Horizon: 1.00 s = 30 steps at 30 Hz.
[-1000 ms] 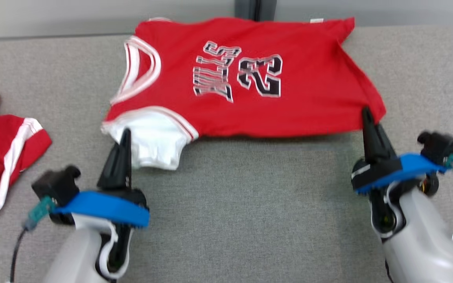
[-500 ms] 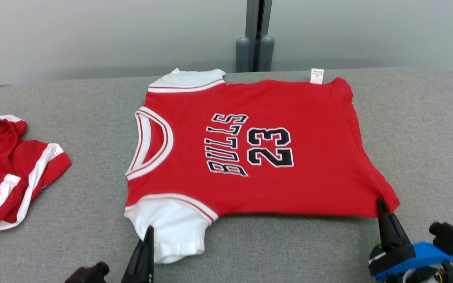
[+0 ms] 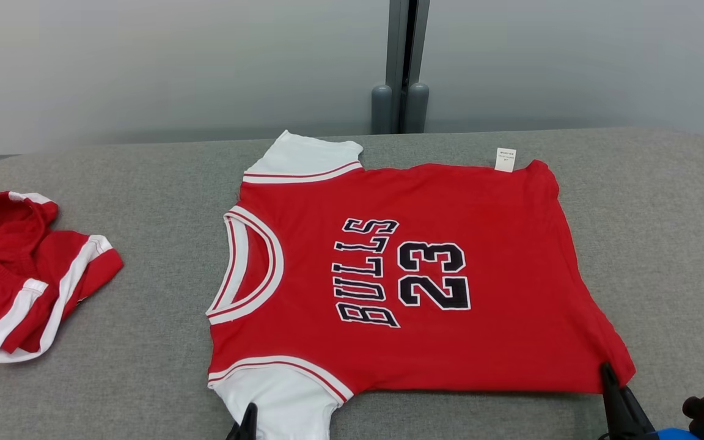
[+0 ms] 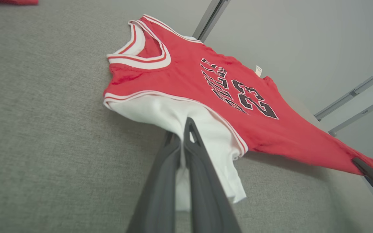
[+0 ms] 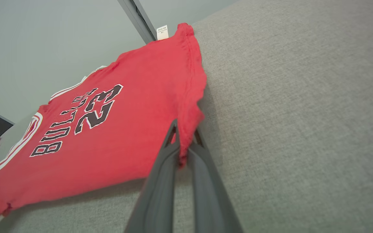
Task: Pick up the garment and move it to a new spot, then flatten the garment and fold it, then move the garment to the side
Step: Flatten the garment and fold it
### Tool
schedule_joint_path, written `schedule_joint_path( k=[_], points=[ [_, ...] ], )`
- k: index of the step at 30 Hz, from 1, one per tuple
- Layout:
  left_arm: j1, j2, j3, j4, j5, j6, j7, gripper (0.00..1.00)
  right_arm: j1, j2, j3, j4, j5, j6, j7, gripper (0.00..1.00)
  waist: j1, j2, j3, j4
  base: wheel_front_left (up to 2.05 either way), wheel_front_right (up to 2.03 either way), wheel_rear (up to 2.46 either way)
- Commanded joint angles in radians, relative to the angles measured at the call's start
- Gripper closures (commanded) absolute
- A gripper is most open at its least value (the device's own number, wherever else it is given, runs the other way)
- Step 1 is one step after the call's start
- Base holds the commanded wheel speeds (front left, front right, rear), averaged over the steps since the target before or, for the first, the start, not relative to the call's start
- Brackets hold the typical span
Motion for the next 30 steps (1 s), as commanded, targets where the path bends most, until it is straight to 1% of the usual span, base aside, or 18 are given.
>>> schedule_joint_path(
  k=[1,5,13,20,30],
  points=[
    [-0.004,0.005,-0.001,-0.004,0.009,-0.002,0.003,1.0,0.011,0.0,-0.006,-0.007,-0.009,0.0,0.005,1.0,0.0001,0.0,0.0,-0.001,0.0,0.0,0.0],
    [-0.03,0.004,-0.016,0.001,0.016,-0.008,0.009,1.0,0.006,0.008,-0.013,-0.021,-0.017,0.0,0.026,1.0,0.0001,0.0,0.002,-0.006,0.0,0.0,0.0],
    [-0.074,0.016,-0.019,0.013,0.013,-0.018,0.01,1.0,-0.022,0.015,-0.016,-0.02,-0.025,0.0,0.065,1.0,0.0001,0.0,0.012,-0.016,0.0,0.0,0.0],
    [-0.136,0.041,-0.025,0.014,0.016,-0.028,0.033,1.0,-0.055,0.019,0.003,-0.025,-0.029,0.0,0.097,1.0,0.0001,0.0,0.016,-0.015,0.0,0.0,0.0],
    [-0.234,0.086,-0.036,0.042,0.01,-0.045,0.07,1.0,-0.133,0.004,-0.007,-0.002,-0.007,0.0,0.162,1.0,0.0001,0.0,0.018,-0.026,0.0,0.0,0.0]
  ],
)
